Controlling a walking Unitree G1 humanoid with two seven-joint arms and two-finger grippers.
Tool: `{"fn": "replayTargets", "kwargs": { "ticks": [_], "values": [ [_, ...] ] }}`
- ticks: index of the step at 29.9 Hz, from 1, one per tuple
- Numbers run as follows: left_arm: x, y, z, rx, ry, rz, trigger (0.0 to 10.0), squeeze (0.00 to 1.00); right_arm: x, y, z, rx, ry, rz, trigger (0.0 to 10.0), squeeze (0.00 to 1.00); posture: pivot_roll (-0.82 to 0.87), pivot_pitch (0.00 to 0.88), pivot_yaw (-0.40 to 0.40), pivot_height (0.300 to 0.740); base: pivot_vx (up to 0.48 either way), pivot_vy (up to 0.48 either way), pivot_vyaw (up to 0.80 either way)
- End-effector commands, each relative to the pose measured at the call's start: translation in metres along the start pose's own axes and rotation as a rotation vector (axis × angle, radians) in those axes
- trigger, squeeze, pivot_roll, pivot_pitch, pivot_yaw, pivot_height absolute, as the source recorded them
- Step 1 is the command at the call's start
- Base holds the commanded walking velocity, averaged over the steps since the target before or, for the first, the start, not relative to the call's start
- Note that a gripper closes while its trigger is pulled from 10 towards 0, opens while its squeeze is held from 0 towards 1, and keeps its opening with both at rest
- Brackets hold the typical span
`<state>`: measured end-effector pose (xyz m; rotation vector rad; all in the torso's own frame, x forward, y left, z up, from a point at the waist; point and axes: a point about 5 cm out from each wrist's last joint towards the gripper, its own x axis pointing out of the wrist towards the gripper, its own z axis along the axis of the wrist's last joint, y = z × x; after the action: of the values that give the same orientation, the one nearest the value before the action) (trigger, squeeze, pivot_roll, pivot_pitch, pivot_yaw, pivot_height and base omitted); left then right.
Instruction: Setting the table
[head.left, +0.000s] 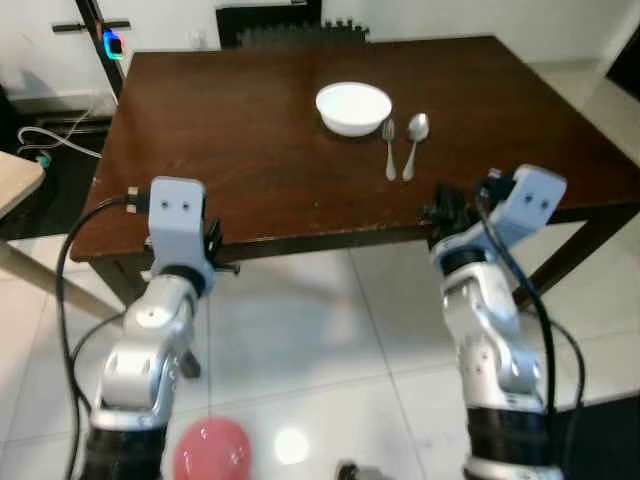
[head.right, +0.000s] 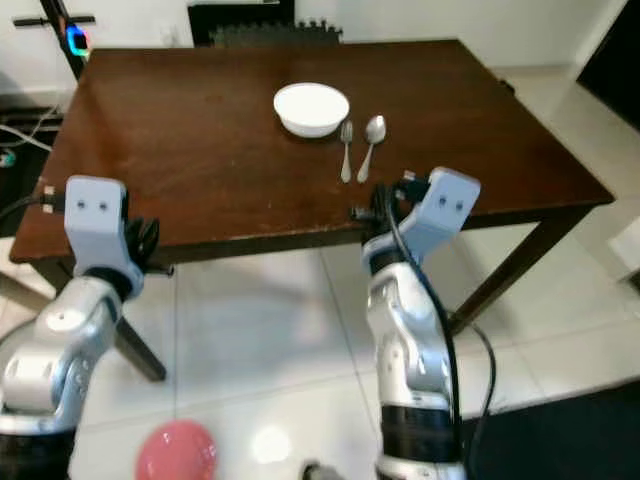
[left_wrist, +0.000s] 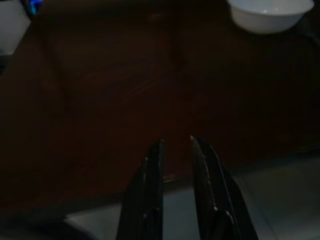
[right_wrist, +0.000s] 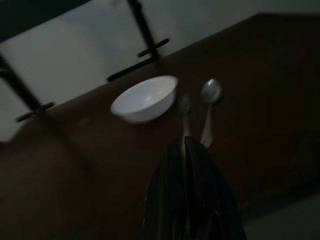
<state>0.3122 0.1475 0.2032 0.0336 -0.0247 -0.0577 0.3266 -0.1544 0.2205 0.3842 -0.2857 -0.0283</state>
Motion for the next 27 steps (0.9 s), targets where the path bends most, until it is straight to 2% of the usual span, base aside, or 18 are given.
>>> {"fn": "replayTargets", "kwargs": {
  "ticks": [1,17,27],
  "values": [
    [-0.0023,0.0051,-0.0049,0.009,0.019,0.016,10.0,0.0,-0.0014,0.002,-0.0019,0.006,0.006,0.001,10.0,0.0,0.09,0.125,0.054,0.74,0.465,0.0,0.0],
    [-0.0026,0.0048,-0.0055,0.001,0.023,0.015,10.0,0.0,0.0003,0.0004,-0.0003,0.002,0.003,-0.004,10.0,0.0,0.09,0.127,0.054,0.74,0.449,0.0,0.0],
    [-0.0032,0.0038,-0.0053,-0.006,0.022,0.008,10.0,0.0,0.001,-0.0004,0.0004,-0.002,0.0,-0.005,10.0,0.0,0.09,0.129,0.052,0.74,0.052,0.0,0.0]
  ]
}}
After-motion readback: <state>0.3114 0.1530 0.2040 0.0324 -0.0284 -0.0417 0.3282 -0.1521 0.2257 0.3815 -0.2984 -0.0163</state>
